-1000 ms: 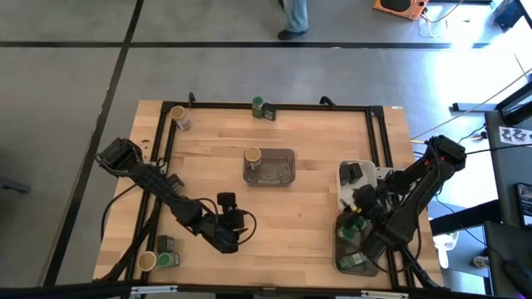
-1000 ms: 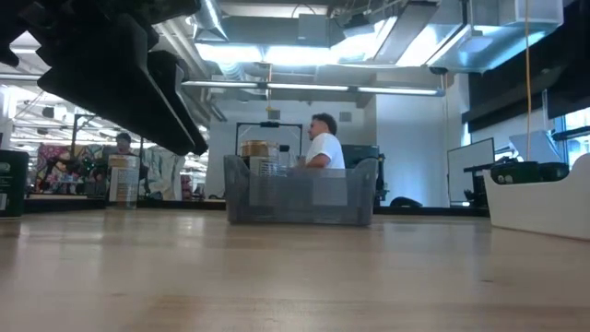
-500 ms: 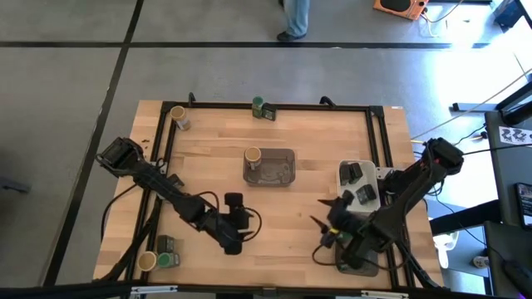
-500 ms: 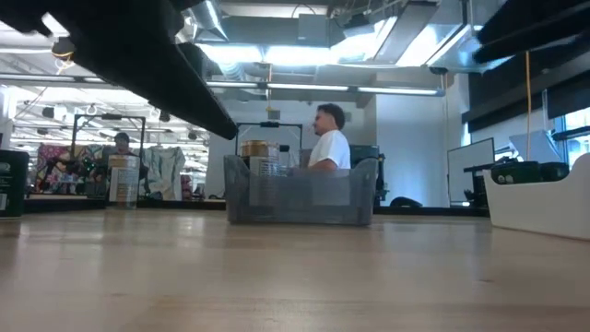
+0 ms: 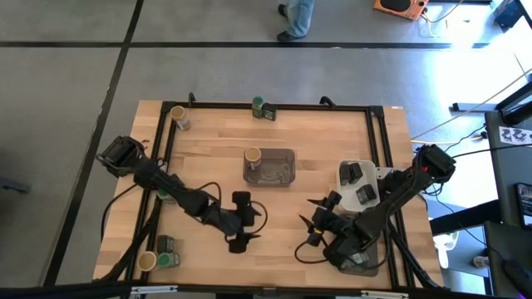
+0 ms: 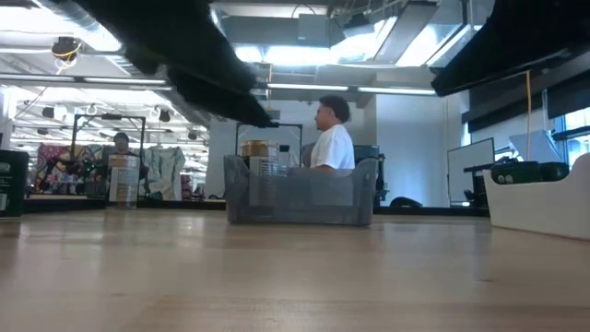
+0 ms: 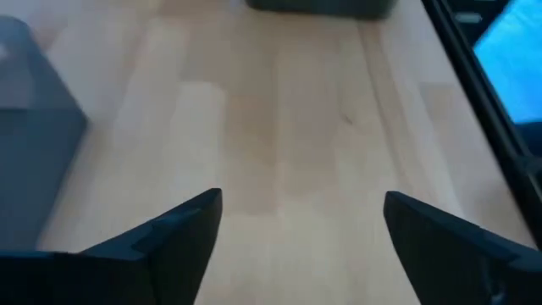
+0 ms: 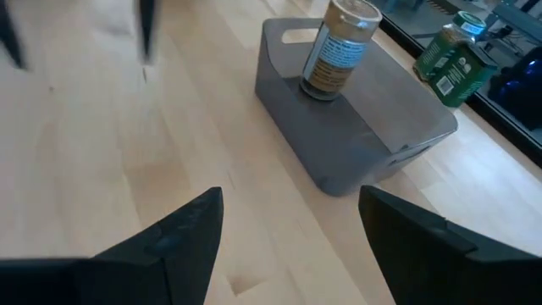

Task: Sort spices by type
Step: Put the center black seasoning can into the white bin

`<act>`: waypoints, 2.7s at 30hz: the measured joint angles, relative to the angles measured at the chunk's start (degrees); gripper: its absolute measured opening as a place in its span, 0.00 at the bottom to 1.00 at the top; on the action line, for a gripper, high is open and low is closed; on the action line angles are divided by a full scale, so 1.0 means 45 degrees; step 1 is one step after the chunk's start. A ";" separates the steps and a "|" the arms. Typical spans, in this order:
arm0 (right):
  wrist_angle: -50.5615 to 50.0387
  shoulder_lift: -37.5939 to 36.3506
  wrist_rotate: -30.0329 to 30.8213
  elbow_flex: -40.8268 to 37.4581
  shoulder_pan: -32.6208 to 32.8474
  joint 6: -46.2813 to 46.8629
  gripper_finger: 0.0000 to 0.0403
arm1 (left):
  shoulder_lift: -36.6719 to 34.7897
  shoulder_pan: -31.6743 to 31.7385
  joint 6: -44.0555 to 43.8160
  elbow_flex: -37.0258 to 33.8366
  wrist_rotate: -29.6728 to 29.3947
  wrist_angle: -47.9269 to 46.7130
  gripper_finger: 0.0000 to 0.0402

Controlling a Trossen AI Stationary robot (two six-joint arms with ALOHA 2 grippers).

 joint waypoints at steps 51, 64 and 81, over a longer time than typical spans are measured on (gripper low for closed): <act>0.0059 -0.0024 -0.0243 0.0000 0.0024 -0.0058 0.68 | -0.3531 0.5352 -0.5787 -0.0857 0.2236 -1.9606 0.85; 0.0202 -0.0029 -0.0234 0.0000 0.0024 -0.0058 0.68 | -0.3521 0.5407 -0.5710 -0.1530 0.3127 -1.8901 0.82; 0.0253 -0.0029 -0.0204 0.0000 0.0024 -0.0097 0.68 | -0.3502 0.5417 -0.5699 -0.1593 0.4451 -1.8679 0.69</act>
